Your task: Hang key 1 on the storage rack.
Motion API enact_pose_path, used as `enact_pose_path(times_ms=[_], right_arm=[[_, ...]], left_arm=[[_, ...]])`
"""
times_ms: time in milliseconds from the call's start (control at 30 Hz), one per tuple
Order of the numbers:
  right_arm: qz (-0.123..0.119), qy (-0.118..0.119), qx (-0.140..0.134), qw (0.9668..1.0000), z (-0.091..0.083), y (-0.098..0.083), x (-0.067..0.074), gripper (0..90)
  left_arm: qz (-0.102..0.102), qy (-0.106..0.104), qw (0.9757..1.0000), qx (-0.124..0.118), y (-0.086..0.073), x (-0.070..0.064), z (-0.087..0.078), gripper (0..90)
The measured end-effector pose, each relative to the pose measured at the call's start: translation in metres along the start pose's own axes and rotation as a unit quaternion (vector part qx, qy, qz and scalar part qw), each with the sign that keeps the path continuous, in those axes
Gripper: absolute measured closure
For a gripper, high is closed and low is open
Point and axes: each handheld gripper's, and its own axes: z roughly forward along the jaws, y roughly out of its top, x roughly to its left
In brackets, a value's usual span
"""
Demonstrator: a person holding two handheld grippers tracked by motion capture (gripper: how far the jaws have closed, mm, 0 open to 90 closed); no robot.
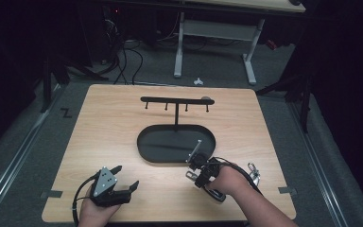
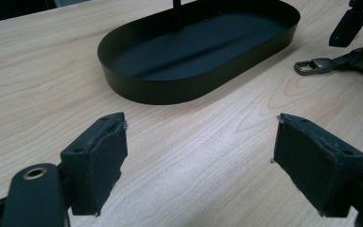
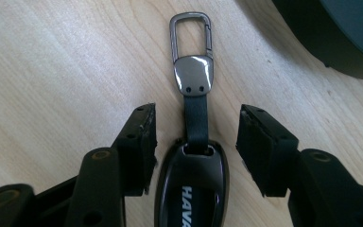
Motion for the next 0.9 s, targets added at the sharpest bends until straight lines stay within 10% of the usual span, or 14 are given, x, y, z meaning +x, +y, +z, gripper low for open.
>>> enact_pose_path(times_ms=[567,900], right_arm=[[0.011,0.003,0.025,0.9996,0.011,0.002,-0.003,78.4],[0.012,0.001,0.030,0.9995,0.011,0.003,-0.001,79.9]], left_arm=[[0.005,-0.005,1.0000,0.001,0.000,-0.002,0.000,19.1],[0.008,-0.010,0.9999,0.001,0.000,-0.002,0.000,19.6]])
